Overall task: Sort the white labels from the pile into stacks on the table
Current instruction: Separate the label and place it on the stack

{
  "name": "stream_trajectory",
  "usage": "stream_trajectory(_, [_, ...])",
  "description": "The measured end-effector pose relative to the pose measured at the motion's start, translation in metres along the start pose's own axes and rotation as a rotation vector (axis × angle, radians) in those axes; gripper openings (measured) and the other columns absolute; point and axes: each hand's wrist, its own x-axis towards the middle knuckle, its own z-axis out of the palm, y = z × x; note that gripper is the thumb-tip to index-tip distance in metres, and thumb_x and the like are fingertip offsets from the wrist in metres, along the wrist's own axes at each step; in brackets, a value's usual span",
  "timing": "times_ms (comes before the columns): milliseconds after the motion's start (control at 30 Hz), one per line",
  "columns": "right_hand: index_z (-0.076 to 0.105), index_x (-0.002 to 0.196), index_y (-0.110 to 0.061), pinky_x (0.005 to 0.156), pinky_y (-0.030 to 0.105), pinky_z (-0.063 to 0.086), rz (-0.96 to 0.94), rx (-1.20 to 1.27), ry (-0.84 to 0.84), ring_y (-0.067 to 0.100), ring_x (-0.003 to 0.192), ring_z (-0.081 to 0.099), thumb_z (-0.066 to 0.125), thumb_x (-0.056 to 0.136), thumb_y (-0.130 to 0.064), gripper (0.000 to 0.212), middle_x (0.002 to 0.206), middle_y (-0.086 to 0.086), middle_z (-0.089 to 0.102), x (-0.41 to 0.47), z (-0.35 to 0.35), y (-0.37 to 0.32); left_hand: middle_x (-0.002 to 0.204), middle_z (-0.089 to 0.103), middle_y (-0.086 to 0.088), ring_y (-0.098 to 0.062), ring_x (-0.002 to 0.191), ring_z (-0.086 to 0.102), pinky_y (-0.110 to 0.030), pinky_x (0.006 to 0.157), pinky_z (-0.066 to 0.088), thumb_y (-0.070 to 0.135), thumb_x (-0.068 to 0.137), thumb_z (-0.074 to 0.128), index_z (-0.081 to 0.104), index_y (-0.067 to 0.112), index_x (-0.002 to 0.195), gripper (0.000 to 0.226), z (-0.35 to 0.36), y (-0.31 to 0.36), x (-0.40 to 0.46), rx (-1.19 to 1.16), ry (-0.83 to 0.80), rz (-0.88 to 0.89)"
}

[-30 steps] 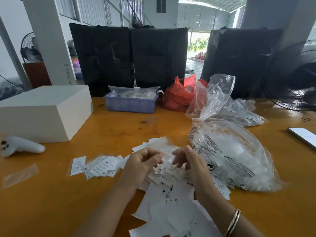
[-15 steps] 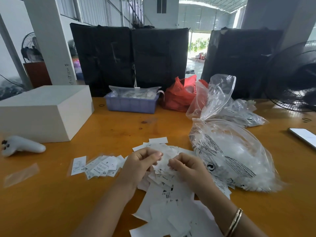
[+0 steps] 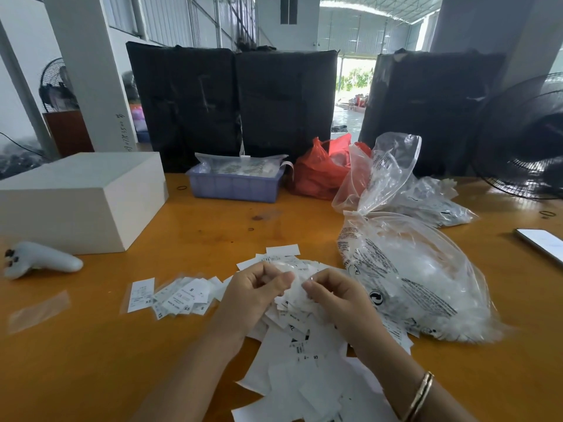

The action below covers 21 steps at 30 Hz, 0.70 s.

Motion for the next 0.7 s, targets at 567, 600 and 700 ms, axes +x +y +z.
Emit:
stream_trajectory(567, [0.064,0.082,-0.040,0.088,0.019,0.033,-0.298,-0.584,-0.175,-0.007,0.091,0.048,0.058,0.086,-0.039,0.007,0.087,-0.028,0.058,0.000,-0.003,0.000,0.088,0.075,0.000,-0.008,0.083,0.071,-0.027,0.074,0.046,0.031,0.074,0.068,0.068,0.013,0.087,0.022,-0.010,-0.006,0.008,-0.342,0.192,-0.039])
stream_trajectory(600, [0.066,0.089,-0.041,0.093,0.023,0.026,-0.362,-0.736,-0.263,-0.008,0.099,0.040,0.056,0.086,-0.041,0.011,0.095,-0.029,0.053,-0.001,-0.003,0.001,0.086,0.075,0.001,-0.006,0.080,0.070,-0.027,0.074,0.045,0.028,0.079,0.067,0.066,0.011,0.089,0.019,-0.011,-0.006,0.008,-0.329,0.224,-0.036])
stream_trajectory(700, [0.062,0.112,-0.046,0.098,0.026,0.010,-0.496,-0.917,-0.495,0.002,0.121,0.024,0.054,0.086,-0.036,0.029,0.128,-0.023,0.044,-0.006,0.003,0.004,0.078,0.073,0.006,-0.003,0.073,0.068,-0.027,0.074,0.045,0.021,0.089,0.062,0.068,0.016,0.087,0.007,-0.012,-0.008,0.010,-0.315,0.313,-0.041])
